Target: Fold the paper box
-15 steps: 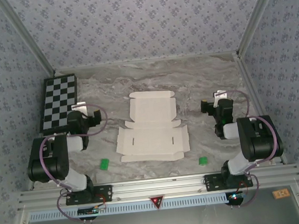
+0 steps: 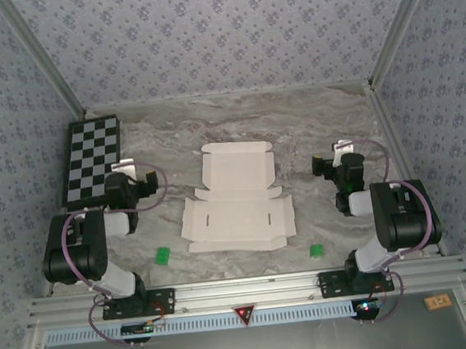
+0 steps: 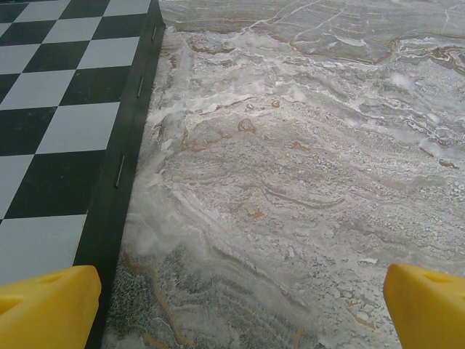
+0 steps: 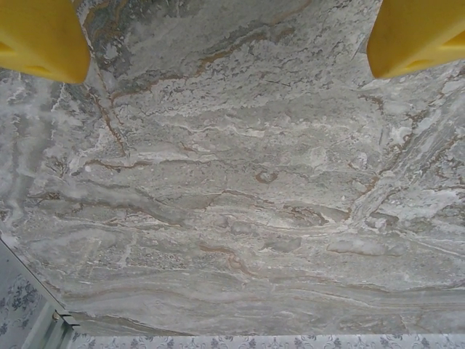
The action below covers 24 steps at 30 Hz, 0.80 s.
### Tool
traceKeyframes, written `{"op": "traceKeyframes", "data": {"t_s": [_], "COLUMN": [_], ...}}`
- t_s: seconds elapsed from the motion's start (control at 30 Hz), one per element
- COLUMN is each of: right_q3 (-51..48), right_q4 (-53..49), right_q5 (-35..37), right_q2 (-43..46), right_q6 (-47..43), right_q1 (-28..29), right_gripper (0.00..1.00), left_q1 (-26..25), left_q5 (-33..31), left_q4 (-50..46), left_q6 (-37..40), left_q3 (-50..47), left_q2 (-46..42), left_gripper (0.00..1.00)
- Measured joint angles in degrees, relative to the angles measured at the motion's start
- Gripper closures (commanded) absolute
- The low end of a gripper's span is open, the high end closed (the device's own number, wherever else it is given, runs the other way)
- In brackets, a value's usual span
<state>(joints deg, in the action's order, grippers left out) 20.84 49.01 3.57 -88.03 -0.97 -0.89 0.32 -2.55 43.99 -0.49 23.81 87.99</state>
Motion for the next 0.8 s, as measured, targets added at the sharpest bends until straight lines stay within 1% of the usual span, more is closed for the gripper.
{"op": "traceKeyframes", "data": {"t_s": [0.37, 0.47, 0.57, 0.67, 0.7, 0.73, 0.8], "right_q3": [0.0, 0.04, 0.96, 4.52, 6.45, 8.41, 12.35], "right_q4": [-0.22, -2.49, -7.5, -13.94, -16.55, -19.02, -23.91], "right_q5": [-0.15, 0.13, 0.17, -0.48, -0.92, -1.44, -2.86], "right_q2": [0.13, 2.56, 7.85, 12.44, 13.49, 14.08, 14.53], "right_q6": [-0.2, -0.76, -1.73, -2.54, -2.6, -2.71, -2.73], "right_q1": [0.02, 0.63, 1.57, 2.62, 3.04, 3.37, 4.09], "right_gripper": [0.0, 0.0, 0.0, 0.0, 0.0, 0.01, 0.02], "left_q1": [0.33, 0.33, 0.17, -0.92, -1.42, -1.81, -2.43], "left_q5": [0.74, 1.27, -0.17, -4.33, -5.27, -5.64, -5.49], "left_q4": [-0.02, -1.57, -5.25, -12.22, -15.45, -18.6, -23.87], "left_q6": [0.02, 0.0, -0.28, -1.9, -3.08, -4.59, -7.5], "left_q3": [0.0, 0.02, 0.42, 3.54, 5.31, 7.23, 10.54], "left_q2": [-0.02, -1.16, -4.72, -8.57, -9.84, -11.15, -13.42], "left_gripper": [0.0, 0.0, 0.0, 0.0, 0.02, 0.06, 0.08]}}
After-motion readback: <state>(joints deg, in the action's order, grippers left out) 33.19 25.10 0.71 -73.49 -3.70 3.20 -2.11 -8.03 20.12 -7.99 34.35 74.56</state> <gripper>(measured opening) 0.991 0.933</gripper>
